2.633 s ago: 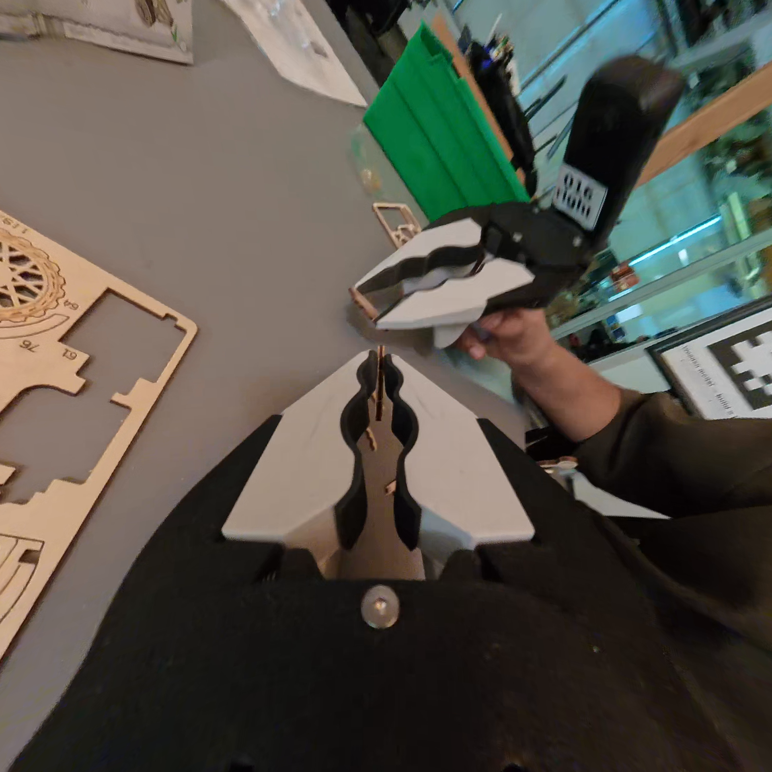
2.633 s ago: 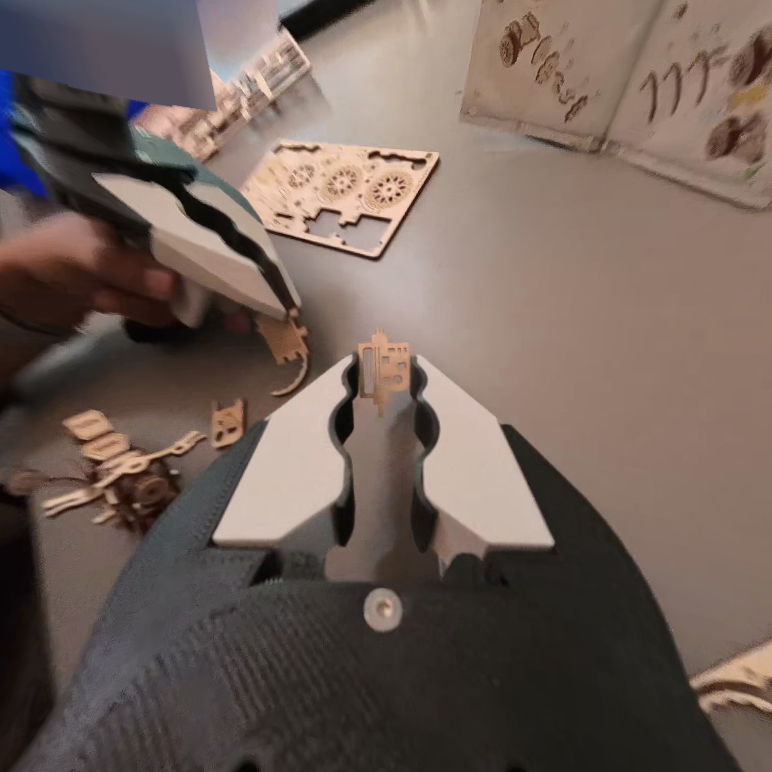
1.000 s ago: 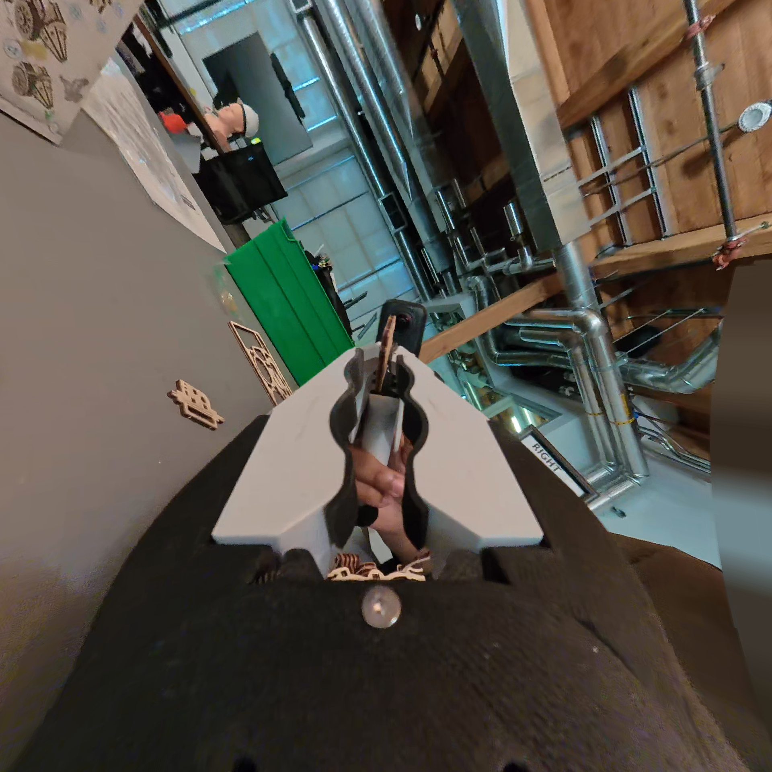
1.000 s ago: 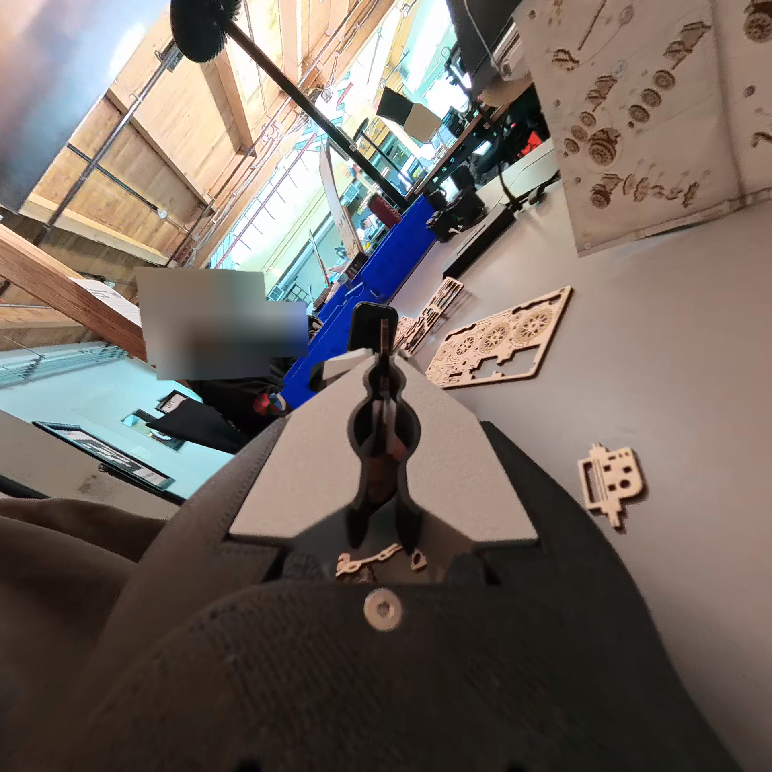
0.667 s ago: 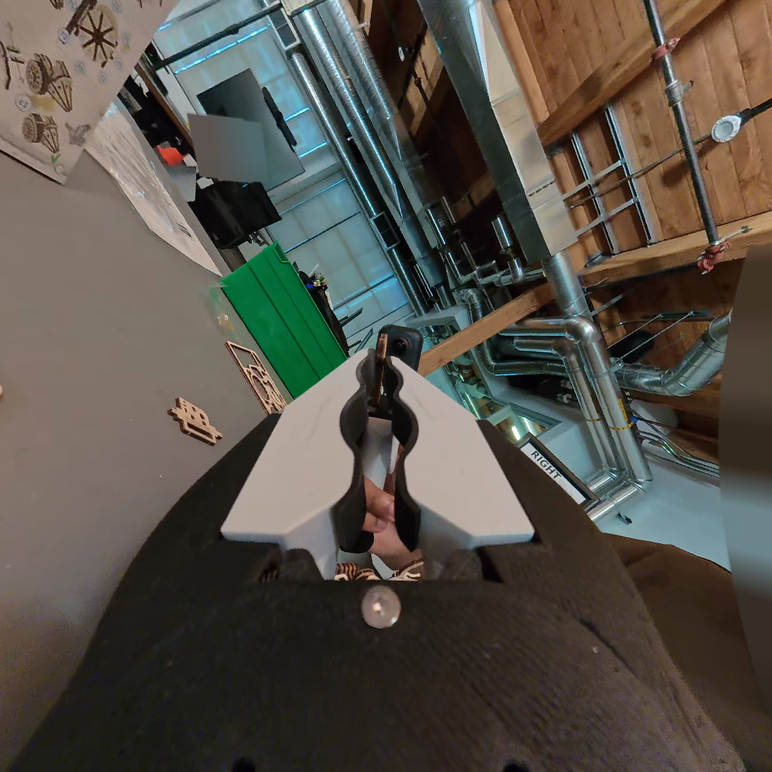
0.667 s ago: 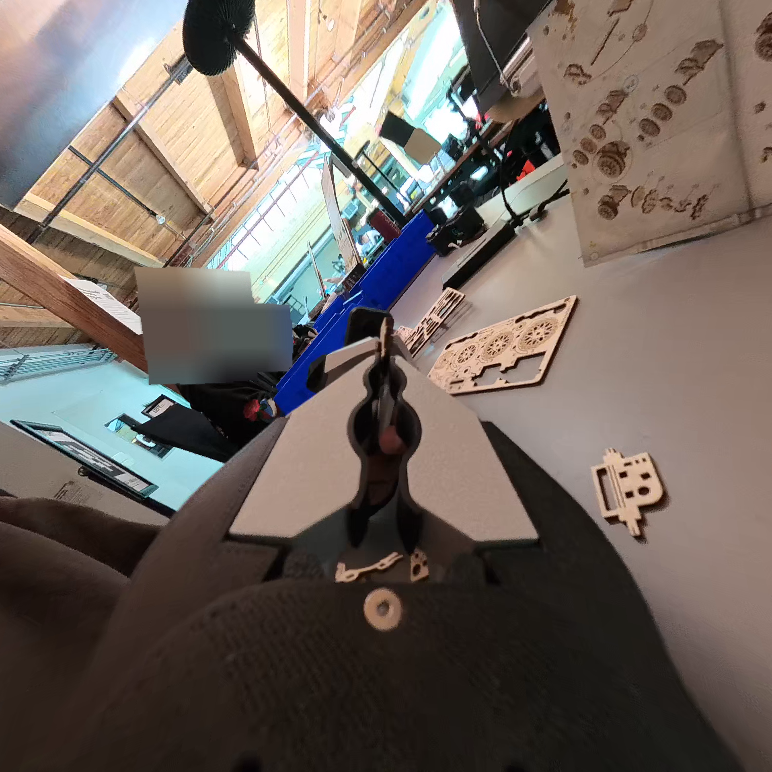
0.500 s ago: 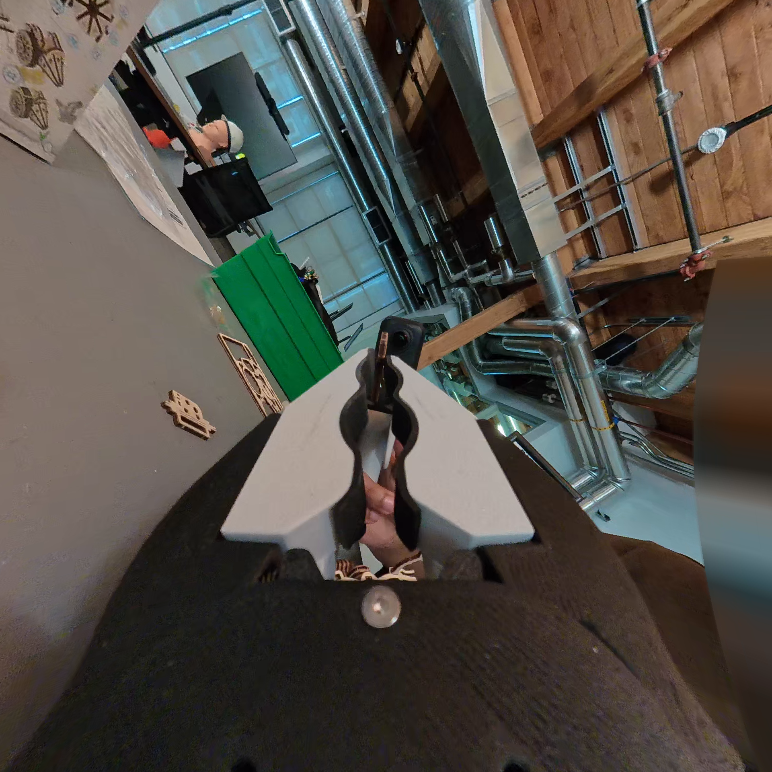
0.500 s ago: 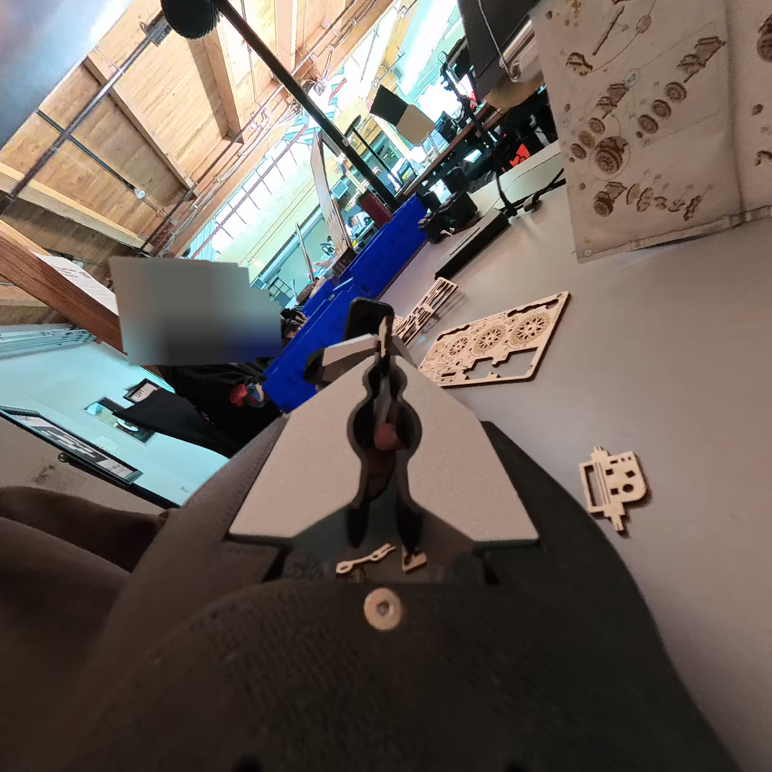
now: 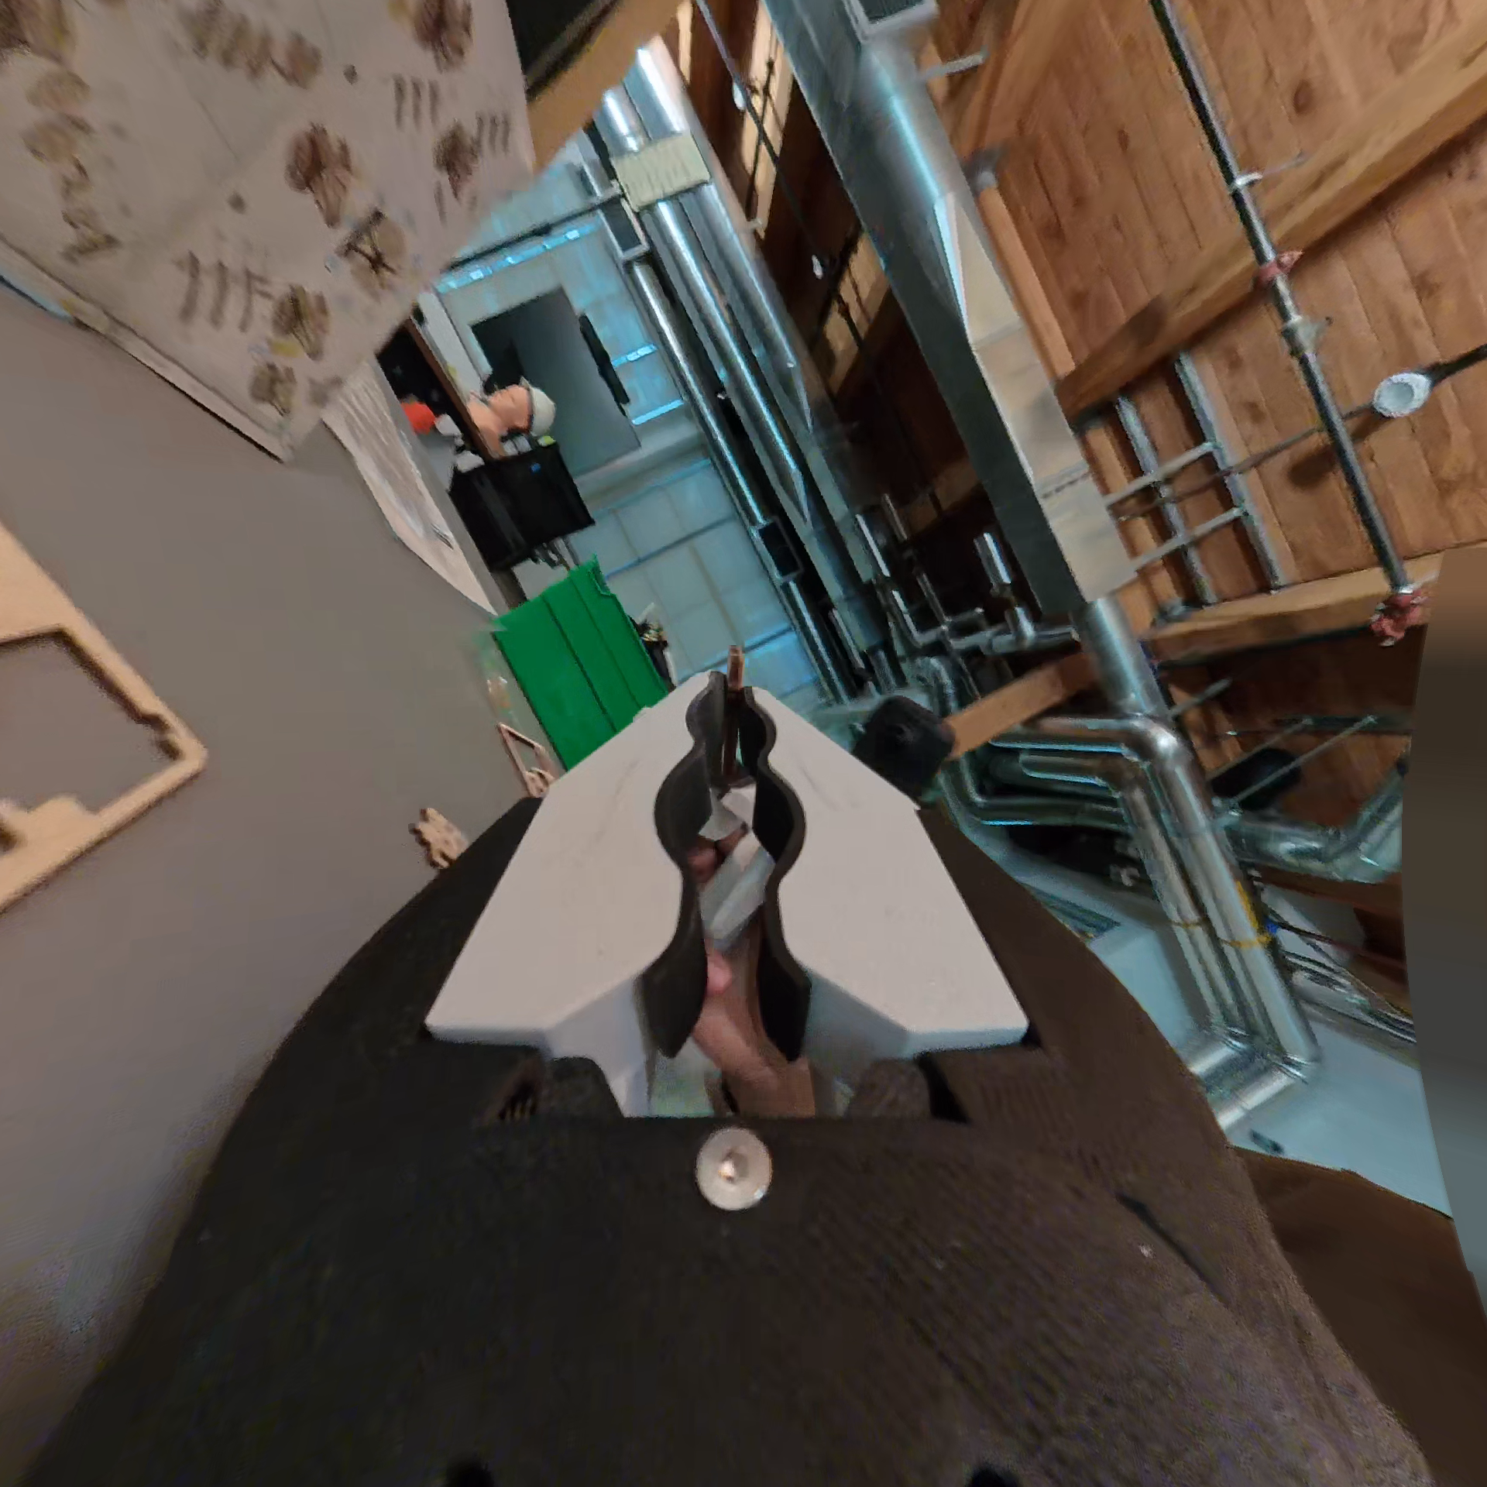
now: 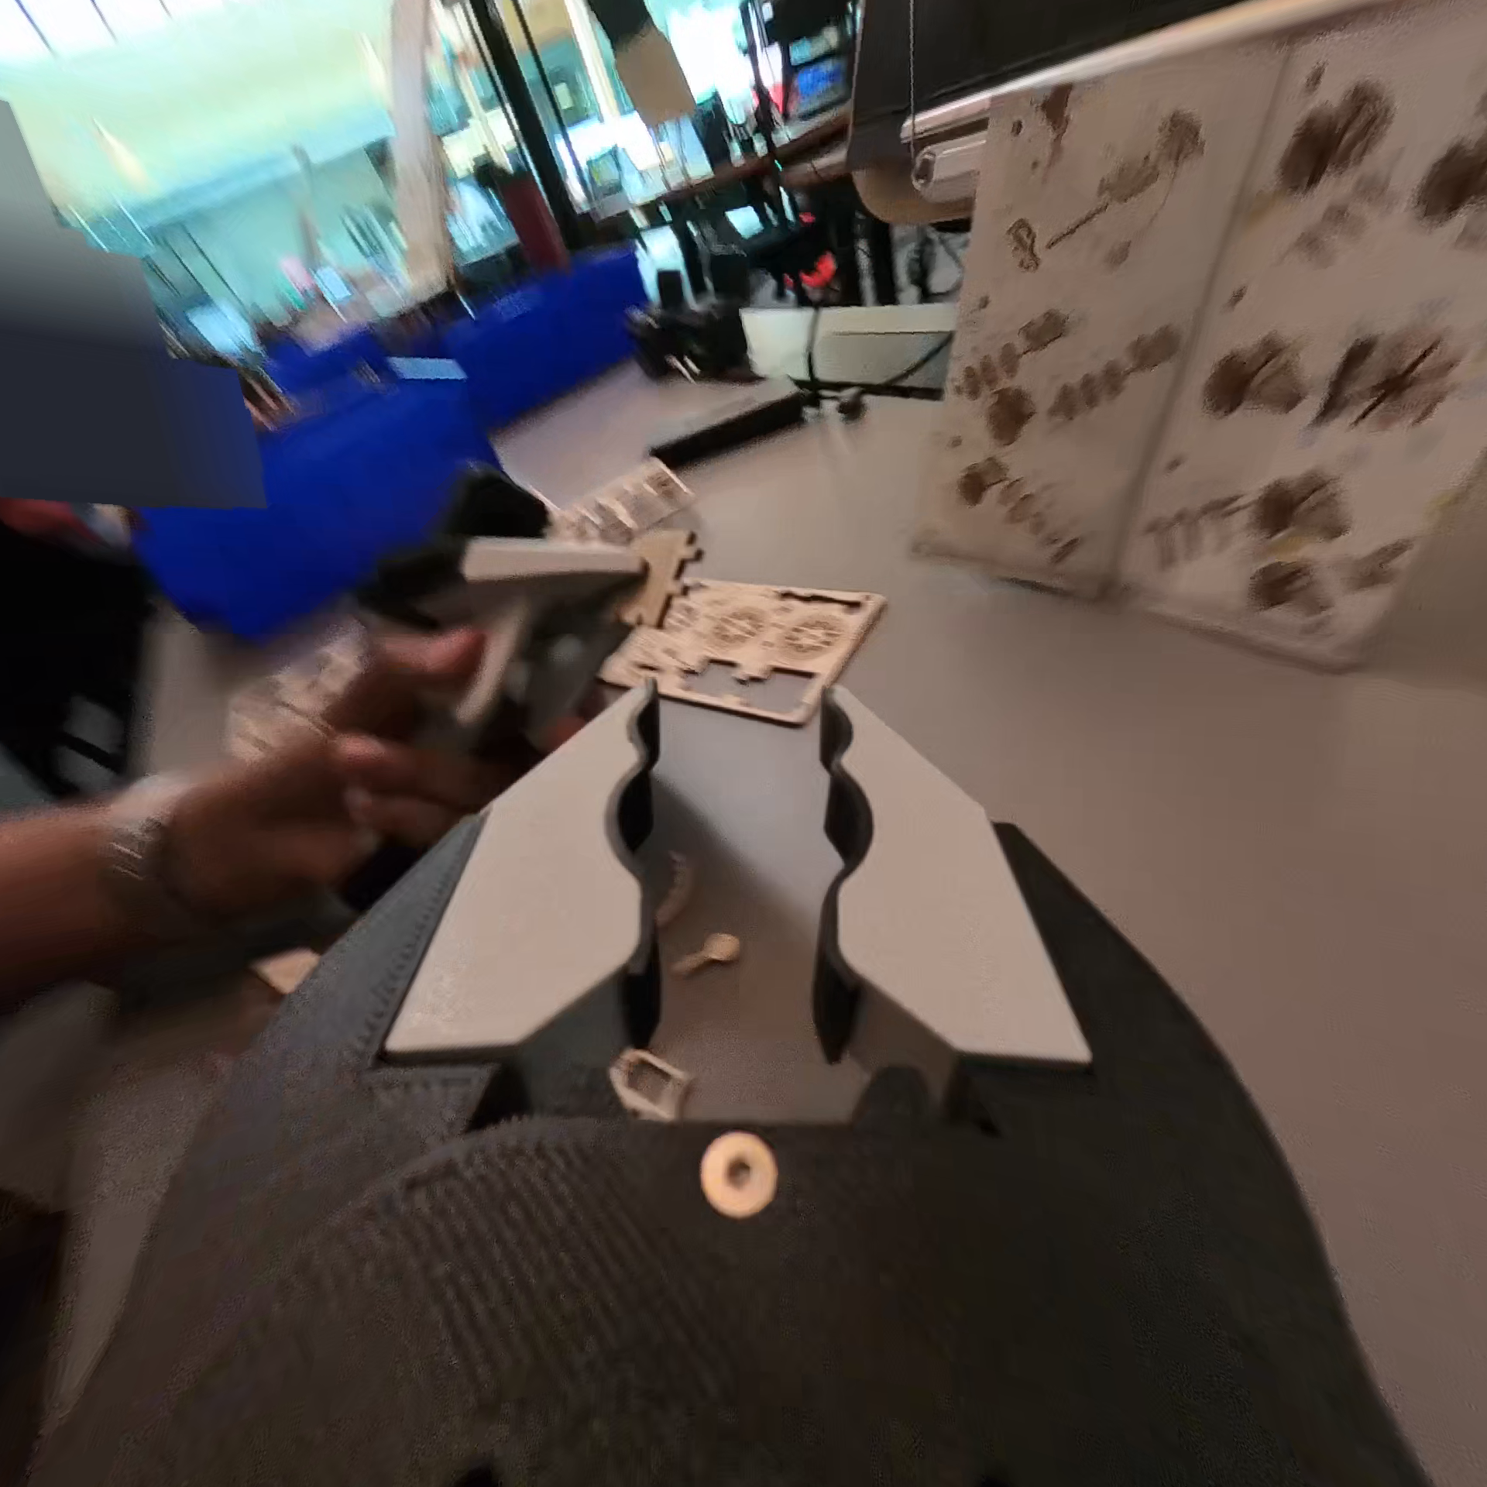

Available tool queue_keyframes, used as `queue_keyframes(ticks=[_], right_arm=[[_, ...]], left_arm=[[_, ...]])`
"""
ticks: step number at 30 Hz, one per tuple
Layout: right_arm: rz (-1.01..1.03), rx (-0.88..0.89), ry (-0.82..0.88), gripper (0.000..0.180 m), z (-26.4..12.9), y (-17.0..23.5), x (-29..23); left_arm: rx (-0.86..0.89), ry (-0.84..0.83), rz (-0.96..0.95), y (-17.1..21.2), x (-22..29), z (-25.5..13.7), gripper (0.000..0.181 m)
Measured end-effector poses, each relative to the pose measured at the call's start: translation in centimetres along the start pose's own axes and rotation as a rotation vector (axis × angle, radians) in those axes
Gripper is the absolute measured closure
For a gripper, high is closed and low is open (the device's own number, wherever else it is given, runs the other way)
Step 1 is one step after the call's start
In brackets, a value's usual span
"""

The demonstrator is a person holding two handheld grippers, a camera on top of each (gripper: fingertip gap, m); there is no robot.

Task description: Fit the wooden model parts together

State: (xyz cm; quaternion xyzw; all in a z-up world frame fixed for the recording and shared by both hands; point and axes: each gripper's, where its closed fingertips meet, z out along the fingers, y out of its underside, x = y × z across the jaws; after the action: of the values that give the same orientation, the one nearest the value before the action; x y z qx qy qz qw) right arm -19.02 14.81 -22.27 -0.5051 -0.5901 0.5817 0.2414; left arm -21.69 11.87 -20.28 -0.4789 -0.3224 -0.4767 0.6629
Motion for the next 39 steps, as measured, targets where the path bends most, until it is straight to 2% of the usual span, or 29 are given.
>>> queue_keyframes(ticks=[3,6,9,13,15,17,18,20,21,24,25,28,33,39], right_arm=[[-0.283,-0.087,0.139,0.117,-0.6,0.6,1.9],[-0.354,-0.153,0.246,0.097,-0.8,1.2,3.5],[-0.346,-0.240,0.308,0.107,-0.5,2.4,4.8],[-0.732,-0.243,0.558,0.120,-2.0,0.6,7.0],[-0.853,-0.151,0.643,0.140,-2.6,-0.7,6.8],[-0.816,-0.124,0.595,0.157,-2.3,-0.1,5.8],[-0.758,-0.180,0.534,0.154,-1.9,1.1,5.4],[-0.574,-0.282,0.398,0.116,-1.1,3.1,4.4],[-0.478,-0.320,0.355,0.102,-0.9,3.7,4.2],[-0.302,-0.442,0.263,0.112,-0.9,5.7,4.4],[-0.267,-0.475,0.235,0.108,-0.9,6.3,4.4],[-0.192,-0.523,0.185,0.114,-0.6,7.5,4.1],[-0.255,-0.577,0.234,0.137,-0.1,8.2,5.0],[-0.267,-0.589,0.187,0.155,0.1,8.3,4.4]], left_arm=[[-0.015,-0.073,0.079,-0.6,-0.9,-0.7,0.180],[-0.052,-0.124,0.156,-0.5,-1.4,-0.7,0.180],[-0.110,-0.151,0.203,0.5,-1.6,-0.4,0.180],[-0.203,-0.168,0.244,2.0,-1.9,0.1,0.179],[-0.215,-0.163,0.257,2.2,-1.8,0.2,0.179],[-0.199,-0.154,0.265,2.0,-1.6,0.1,0.179],[-0.191,-0.153,0.264,1.8,-1.6,0.1,0.179],[-0.181,-0.151,0.259,1.6,-1.6,0.0,0.179],[-0.177,-0.152,0.256,1.6,-1.6,0.0,0.180],[-0.178,-0.154,0.253,1.5,-1.7,0.1,0.180],[-0.178,-0.155,0.252,1.5,-1.7,0.1,0.180],[-0.180,-0.158,0.245,1.5,-1.9,0.1,0.180],[-0.190,-0.159,0.242,1.7,-1.9,0.2,0.180],[-0.195,-0.159,0.235,1.7,-2.0,0.2,0.180]])
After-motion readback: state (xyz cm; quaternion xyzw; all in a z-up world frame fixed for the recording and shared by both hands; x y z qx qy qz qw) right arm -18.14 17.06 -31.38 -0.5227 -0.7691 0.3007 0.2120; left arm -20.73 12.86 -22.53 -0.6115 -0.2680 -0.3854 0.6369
